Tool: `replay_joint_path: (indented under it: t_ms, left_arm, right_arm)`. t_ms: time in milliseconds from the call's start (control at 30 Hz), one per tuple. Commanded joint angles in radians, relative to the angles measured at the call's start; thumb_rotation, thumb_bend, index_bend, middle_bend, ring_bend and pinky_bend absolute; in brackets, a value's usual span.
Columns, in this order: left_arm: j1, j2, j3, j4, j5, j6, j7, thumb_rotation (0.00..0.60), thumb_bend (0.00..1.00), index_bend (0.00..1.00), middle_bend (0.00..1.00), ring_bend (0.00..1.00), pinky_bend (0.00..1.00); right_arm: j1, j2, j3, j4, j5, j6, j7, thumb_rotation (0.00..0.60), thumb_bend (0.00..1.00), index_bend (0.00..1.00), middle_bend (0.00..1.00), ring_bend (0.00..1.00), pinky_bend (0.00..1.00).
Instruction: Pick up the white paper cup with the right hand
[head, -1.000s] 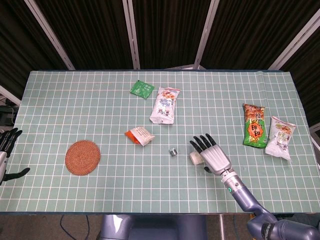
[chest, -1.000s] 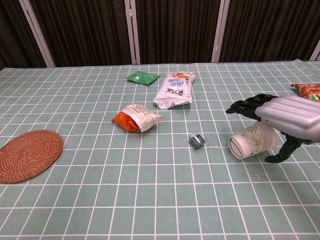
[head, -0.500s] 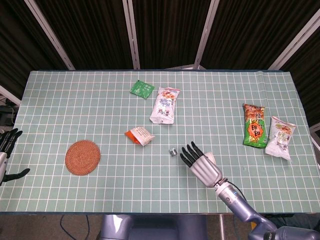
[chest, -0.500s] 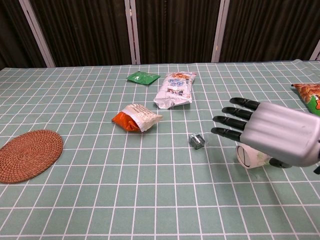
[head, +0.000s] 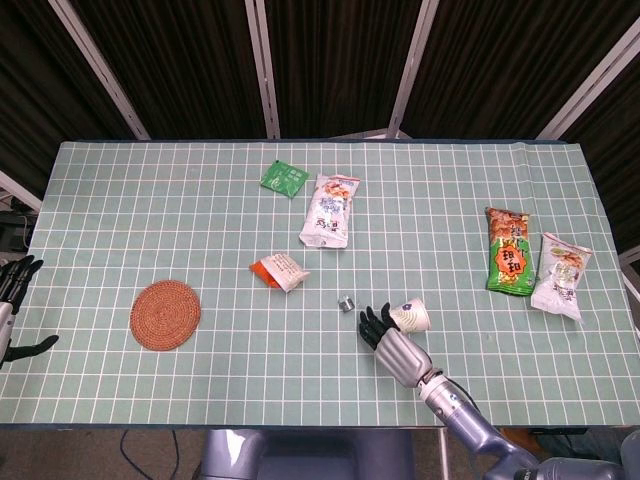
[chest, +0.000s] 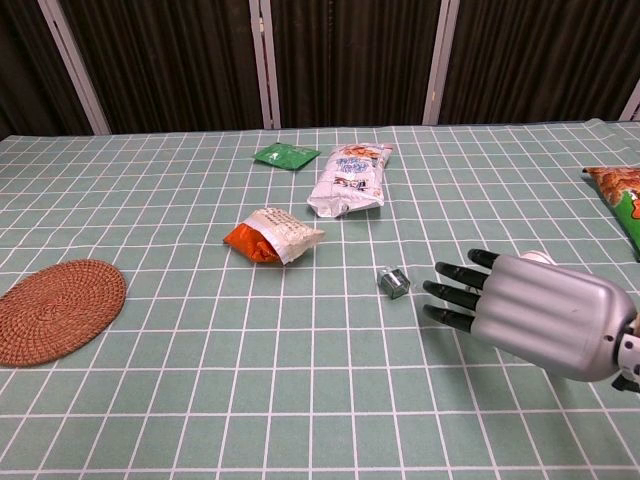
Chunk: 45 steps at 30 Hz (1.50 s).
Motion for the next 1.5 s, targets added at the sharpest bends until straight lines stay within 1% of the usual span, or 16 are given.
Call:
replay_joint_path:
  t_ms: [33, 267, 400, 500, 567, 633, 767, 933, 1033, 1133, 1200, 1233, 1300, 1333, 1433, 1500]
  left_arm:
    - [0.000, -0.001, 0.000, 0.000, -0.001, 0.000, 0.001, 0.600, 0.00, 0.00, 0.00, 0.00, 0.00]
    - [-0.001, -0.003, -0.001, 0.000, -0.003, -0.002, 0.005, 0.600, 0.00, 0.00, 0.00, 0.00, 0.00]
    - [-0.002, -0.004, -0.001, 0.001, -0.004, -0.003, 0.007, 0.600, 0.00, 0.00, 0.00, 0.00, 0.00]
    - [-0.003, -0.004, -0.001, 0.002, -0.005, -0.005, 0.008, 0.600, 0.00, 0.00, 0.00, 0.00, 0.00]
    - [-0.003, -0.005, -0.001, 0.002, -0.005, -0.006, 0.008, 0.600, 0.00, 0.00, 0.00, 0.00, 0.00]
    - [-0.003, -0.005, -0.001, 0.003, -0.006, -0.006, 0.009, 0.600, 0.00, 0.00, 0.00, 0.00, 0.00]
    - [-0.004, -0.006, -0.001, 0.002, -0.007, -0.007, 0.011, 0.600, 0.00, 0.00, 0.00, 0.00, 0.00]
    - [-0.004, -0.007, -0.001, 0.003, -0.007, -0.008, 0.013, 0.600, 0.00, 0.00, 0.00, 0.00, 0.00]
    - [-0.005, -0.006, -0.001, 0.002, -0.008, -0.010, 0.011, 0.600, 0.00, 0.00, 0.00, 0.00, 0.00]
    - [-0.005, -0.005, 0.000, 0.002, -0.007, -0.010, 0.009, 0.600, 0.00, 0.00, 0.00, 0.00, 0.00]
    - [-0.005, -0.005, 0.000, 0.001, -0.007, -0.011, 0.007, 0.600, 0.00, 0.00, 0.00, 0.00, 0.00]
    - [-0.005, -0.004, 0.000, 0.001, -0.006, -0.011, 0.007, 0.600, 0.00, 0.00, 0.00, 0.00, 0.00]
    - [-0.005, -0.003, 0.001, 0.000, -0.006, -0.011, 0.004, 0.600, 0.00, 0.00, 0.00, 0.00, 0.00]
    - [-0.005, -0.003, 0.001, -0.001, -0.005, -0.012, 0.004, 0.600, 0.00, 0.00, 0.00, 0.00, 0.00]
    - [-0.005, -0.002, 0.002, -0.002, -0.004, -0.014, 0.001, 0.600, 0.00, 0.00, 0.00, 0.00, 0.00]
    - [-0.006, -0.001, 0.002, -0.002, -0.005, -0.015, 0.000, 0.600, 0.00, 0.00, 0.00, 0.00, 0.00]
  right_arm:
    - [0.007, -0.006, 0.003, 0.021, 0.007, -0.006, -0.002, 0.600, 0.12, 0.00, 0.01, 0.00, 0.22]
    - [0.023, -0.015, 0.006, 0.083, -0.007, -0.001, -0.007, 0.600, 0.13, 0.00, 0.03, 0.00, 0.27]
    - [0.029, -0.020, 0.004, 0.113, -0.017, 0.000, -0.007, 0.600, 0.14, 0.00, 0.10, 0.00, 0.31]
    - [0.034, -0.023, -0.005, 0.142, -0.046, 0.007, 0.008, 0.600, 0.19, 0.00, 0.16, 0.02, 0.33]
    - [0.037, -0.024, -0.012, 0.157, -0.066, 0.012, 0.021, 0.600, 0.21, 0.00, 0.18, 0.03, 0.34]
    - [0.037, -0.025, -0.017, 0.168, -0.079, 0.015, 0.039, 0.600, 0.25, 0.04, 0.21, 0.04, 0.35]
    - [0.037, -0.030, -0.027, 0.197, -0.114, 0.026, 0.079, 0.600, 0.30, 0.13, 0.25, 0.07, 0.37]
    - [0.037, -0.029, -0.026, 0.209, -0.142, 0.045, 0.143, 0.600, 0.32, 0.16, 0.29, 0.12, 0.42]
    - [0.034, -0.029, -0.006, 0.199, -0.151, 0.075, 0.254, 0.600, 0.34, 0.16, 0.31, 0.14, 0.45]
    - [0.028, -0.030, 0.031, 0.182, -0.144, 0.113, 0.403, 0.600, 0.34, 0.17, 0.32, 0.17, 0.48]
    - [0.022, -0.036, 0.065, 0.161, -0.122, 0.136, 0.521, 0.600, 0.34, 0.17, 0.34, 0.18, 0.50]
    - [0.020, -0.038, 0.076, 0.154, -0.114, 0.143, 0.555, 0.600, 0.34, 0.17, 0.34, 0.19, 0.51]
    - [0.014, -0.046, 0.122, 0.123, -0.076, 0.164, 0.670, 0.600, 0.34, 0.18, 0.34, 0.19, 0.52]
    - [0.013, -0.048, 0.133, 0.116, -0.067, 0.168, 0.695, 0.600, 0.34, 0.18, 0.34, 0.19, 0.52]
    - [0.010, -0.064, 0.190, 0.086, -0.023, 0.188, 0.814, 0.600, 0.34, 0.18, 0.34, 0.19, 0.52]
    - [0.009, -0.074, 0.212, 0.079, -0.005, 0.192, 0.867, 0.600, 0.34, 0.18, 0.34, 0.19, 0.52]
